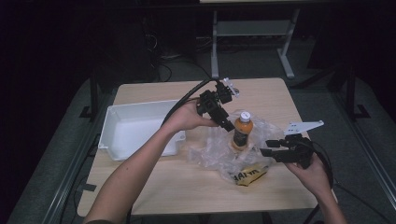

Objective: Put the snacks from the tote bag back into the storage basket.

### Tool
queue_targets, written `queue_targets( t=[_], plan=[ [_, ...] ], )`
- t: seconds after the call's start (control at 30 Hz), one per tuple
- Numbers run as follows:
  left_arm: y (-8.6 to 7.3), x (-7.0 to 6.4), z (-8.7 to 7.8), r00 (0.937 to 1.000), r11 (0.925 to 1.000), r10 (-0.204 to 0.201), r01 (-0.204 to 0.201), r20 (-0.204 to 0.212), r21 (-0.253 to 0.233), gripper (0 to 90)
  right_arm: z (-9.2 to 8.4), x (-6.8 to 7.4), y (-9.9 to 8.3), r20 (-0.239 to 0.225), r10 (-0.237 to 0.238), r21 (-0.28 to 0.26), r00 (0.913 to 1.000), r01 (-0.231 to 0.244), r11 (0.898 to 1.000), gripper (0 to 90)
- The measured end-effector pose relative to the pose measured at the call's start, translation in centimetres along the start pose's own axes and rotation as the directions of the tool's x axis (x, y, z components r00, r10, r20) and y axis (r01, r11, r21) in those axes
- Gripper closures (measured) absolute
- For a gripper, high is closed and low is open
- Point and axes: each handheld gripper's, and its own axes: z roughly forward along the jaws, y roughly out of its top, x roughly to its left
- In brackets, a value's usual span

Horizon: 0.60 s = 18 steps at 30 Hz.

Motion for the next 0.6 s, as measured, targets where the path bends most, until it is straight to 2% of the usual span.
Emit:
queue_targets(
  t=[0.03, 0.3, 0.6],
  plan=[
    [0.2, 0.0, 0.1, 1.0000, 1.0000, -0.004, 0.004, -0.001, 0.003, 41.6, -0.1, -0.2, -0.1, 0.007, -0.008, -0.001, 0.9999, 0.008, 1.000, 52.5],
    [2.1, 0.6, 1.2, 1.0000, 0.9999, 0.003, -0.002, -0.008, 0.010, 42.1, -1.1, -0.9, -0.7, 0.040, 0.016, -0.024, 0.9991, -0.015, 1.000, 50.3],
    [3.7, 0.9, 2.2, 0.9999, 0.9997, 0.007, -0.006, -0.014, 0.024, 42.1, -1.6, -1.5, -1.2, 0.047, 0.038, -0.030, 0.9982, -0.037, 0.999, 48.6]
  ],
)
